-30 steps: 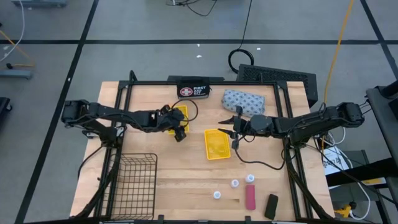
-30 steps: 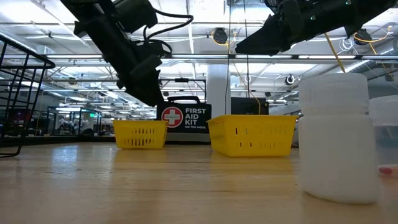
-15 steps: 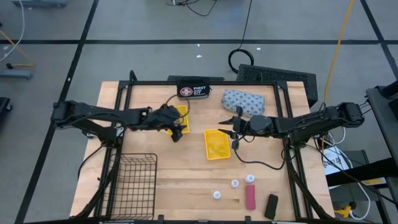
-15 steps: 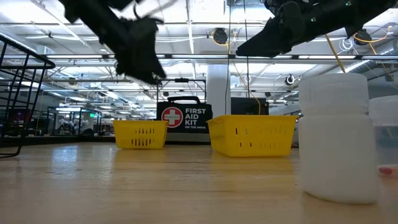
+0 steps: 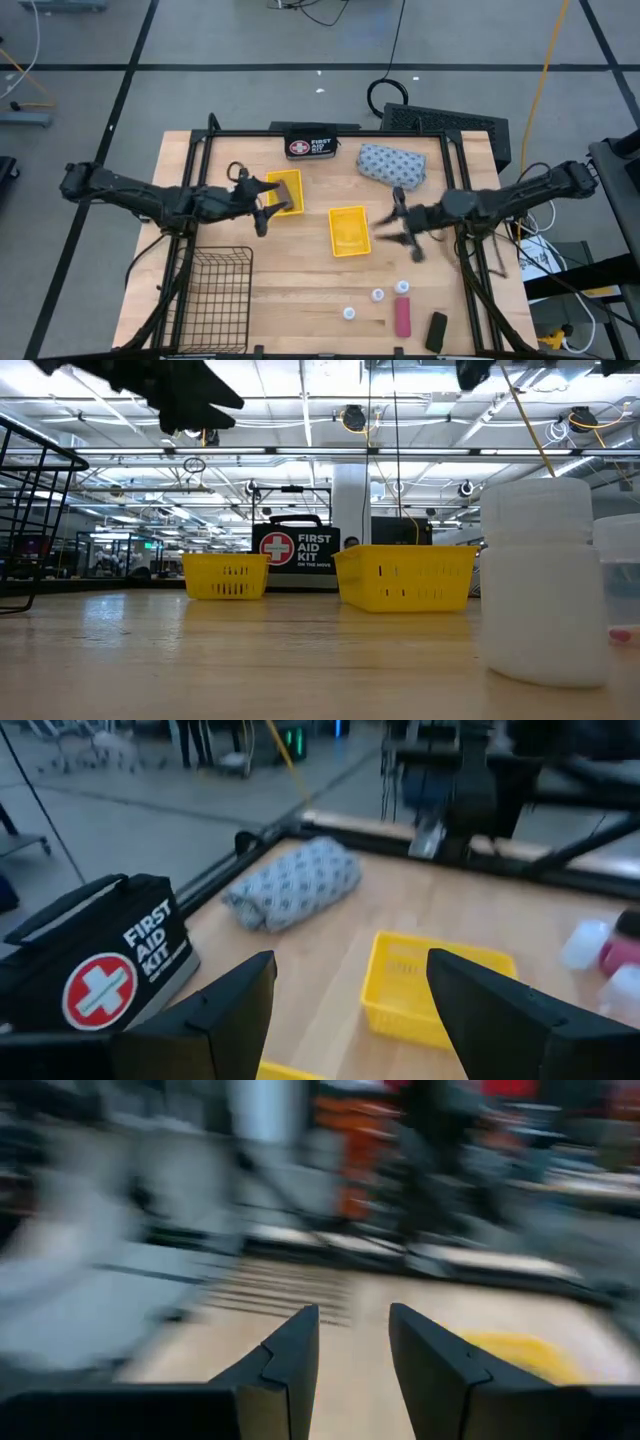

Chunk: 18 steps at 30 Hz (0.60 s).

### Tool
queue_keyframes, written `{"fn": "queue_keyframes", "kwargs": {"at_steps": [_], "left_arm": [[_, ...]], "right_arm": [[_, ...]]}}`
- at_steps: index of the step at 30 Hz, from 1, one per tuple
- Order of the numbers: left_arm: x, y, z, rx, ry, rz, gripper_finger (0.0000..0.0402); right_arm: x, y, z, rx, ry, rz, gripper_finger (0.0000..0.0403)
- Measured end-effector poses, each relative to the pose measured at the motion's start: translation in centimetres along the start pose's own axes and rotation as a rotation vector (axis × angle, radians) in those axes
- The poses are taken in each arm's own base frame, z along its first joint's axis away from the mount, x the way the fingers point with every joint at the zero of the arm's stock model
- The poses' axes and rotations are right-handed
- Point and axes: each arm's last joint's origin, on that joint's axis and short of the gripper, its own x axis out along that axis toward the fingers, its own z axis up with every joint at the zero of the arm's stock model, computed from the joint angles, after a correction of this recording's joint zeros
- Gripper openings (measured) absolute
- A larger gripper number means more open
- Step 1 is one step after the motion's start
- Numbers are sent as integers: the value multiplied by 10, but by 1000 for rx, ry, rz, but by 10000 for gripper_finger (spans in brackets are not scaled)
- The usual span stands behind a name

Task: Pick & Place Medicine items
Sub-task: Put the black bandage into the left yellow basket

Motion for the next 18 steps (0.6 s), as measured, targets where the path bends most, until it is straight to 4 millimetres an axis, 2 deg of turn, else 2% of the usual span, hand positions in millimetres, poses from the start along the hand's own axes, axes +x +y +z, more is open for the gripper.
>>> {"fn": "queue_keyframes", "kwargs": {"at_steps": [5, 8, 13, 18], "left_arm": [[-8, 7, -24, -67, -118, -16, 266], [-9, 11, -32, -90, -163, -15, 266], [-8, 15, -38, -121, -168, -3, 266], [-8, 15, -38, -123, -165, -7, 266]], "right_arm": [[-11, 25, 11, -23, -92, 480, 116], [-12, 40, 18, 32, -162, 592, 116], [-7, 72, 27, 85, -221, 512, 134], [7, 121, 39, 62, 3, 276, 192]]}}
